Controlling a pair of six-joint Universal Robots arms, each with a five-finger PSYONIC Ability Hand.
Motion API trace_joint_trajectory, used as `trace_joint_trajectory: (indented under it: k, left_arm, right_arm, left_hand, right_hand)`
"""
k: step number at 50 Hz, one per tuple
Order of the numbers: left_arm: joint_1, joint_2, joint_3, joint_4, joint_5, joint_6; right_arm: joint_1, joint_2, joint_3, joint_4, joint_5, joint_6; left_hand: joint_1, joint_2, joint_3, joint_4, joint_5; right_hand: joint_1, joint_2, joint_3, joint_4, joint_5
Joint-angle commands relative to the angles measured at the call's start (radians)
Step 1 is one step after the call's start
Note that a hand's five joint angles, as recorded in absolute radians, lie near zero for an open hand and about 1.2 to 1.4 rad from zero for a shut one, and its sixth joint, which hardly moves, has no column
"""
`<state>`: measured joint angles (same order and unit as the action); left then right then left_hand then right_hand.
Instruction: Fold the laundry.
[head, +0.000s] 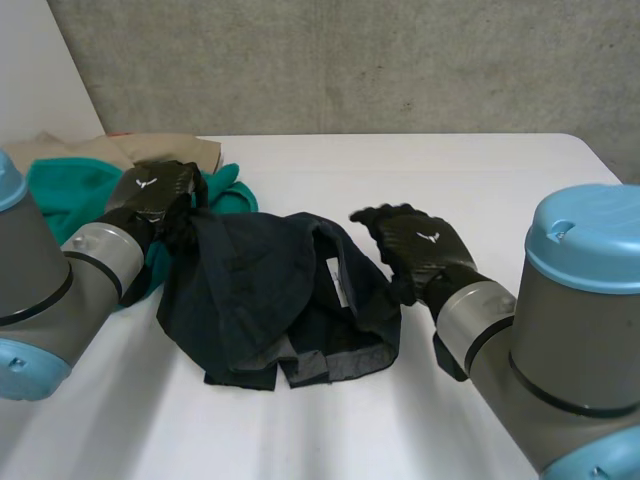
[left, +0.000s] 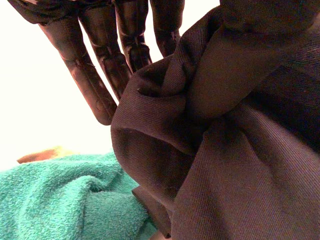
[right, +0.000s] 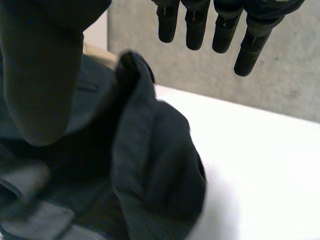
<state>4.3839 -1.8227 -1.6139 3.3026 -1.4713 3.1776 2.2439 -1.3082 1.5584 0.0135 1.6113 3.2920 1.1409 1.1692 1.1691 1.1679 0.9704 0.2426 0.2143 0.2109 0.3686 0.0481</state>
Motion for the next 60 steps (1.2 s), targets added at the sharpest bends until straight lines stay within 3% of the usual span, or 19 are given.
trace_joint_trajectory:
  k: [1, 8, 14, 20, 33, 37, 40, 42, 48, 54, 60]
  left_arm:
    - [0.014, 0.025, -0.027, -0.011, -0.004, 0.002]
    - [0.032, 0.031, -0.058, -0.021, 0.005, 0.001]
    - [0.039, 0.029, -0.081, -0.021, 0.016, 0.001]
    - [0.035, 0.026, -0.086, -0.017, 0.016, 0.002]
    - [0.028, 0.036, -0.090, -0.020, 0.006, -0.004]
    - [0.016, 0.039, -0.096, -0.017, 0.008, -0.004]
    - [0.005, 0.034, -0.100, -0.018, 0.011, -0.004]
    - [0.000, 0.036, -0.100, -0.018, 0.012, -0.004]
    - [-0.001, 0.052, -0.072, -0.026, 0.051, -0.011]
    - [-0.024, 0.112, -0.043, -0.057, 0.177, -0.031]
    - [-0.084, 0.086, -0.040, -0.064, 0.264, -0.044]
  right_arm:
    - [0.167, -0.003, -0.109, 0.109, 0.059, 0.070]
    - [0.285, 0.136, -0.208, 0.164, 0.090, 0.168]
    - [0.321, 0.291, -0.332, 0.166, 0.176, 0.279]
    - [0.355, 0.392, -0.440, 0.192, 0.194, 0.388]
    - [0.381, 0.558, -0.574, 0.141, 0.306, 0.414]
    - [0.385, 0.584, -0.589, 0.126, 0.299, 0.431]
    - [0.379, 0.584, -0.595, 0.118, 0.294, 0.440]
    - [0.370, 0.560, -0.594, 0.129, 0.294, 0.433]
    - [0.270, 0.361, -0.526, 0.126, 0.260, 0.272]
    - [0.094, 0.111, -0.393, 0.097, 0.032, -0.189]
    - [0.008, 0.015, -0.327, 0.161, -0.021, -0.333]
  left_hand:
    - [0.121, 0.092, 0.093, 0.094, 0.117]
    - [0.097, 0.069, 0.069, 0.070, 0.093]
    - [0.103, 0.075, 0.075, 0.076, 0.099]
    - [0.109, 0.081, 0.081, 0.082, 0.105]
    - [0.162, 0.133, 0.134, 0.135, 0.158]
    - [0.182, 0.154, 0.154, 0.155, 0.178]
    - [0.255, 0.227, 0.227, 0.228, 0.251]
    - [0.255, 0.227, 0.227, 0.228, 0.251]
    - [0.255, 0.227, 0.227, 0.228, 0.251]
    - [0.255, 0.227, 0.227, 0.228, 0.251]
    - [0.255, 0.227, 0.227, 0.228, 0.251]
  right_hand:
    - [-0.068, -0.040, -0.036, -0.194, -0.048]
    - [-0.068, -0.040, -0.036, -0.194, -0.048]
    - [-0.068, -0.040, -0.036, -0.194, -0.048]
    - [-0.068, -0.040, -0.036, -0.194, -0.048]
    - [0.102, 0.130, 0.134, -0.024, 0.122]
    - [0.433, 0.461, 0.465, 0.307, 0.453]
    - [1.151, 1.180, 1.183, 1.025, 1.171]
    - [1.154, 1.182, 1.185, 1.028, 1.174]
    - [1.154, 1.182, 1.185, 1.028, 1.174]
    - [1.154, 1.182, 1.185, 1.028, 1.174]
    - [1.154, 1.182, 1.185, 1.028, 1.174]
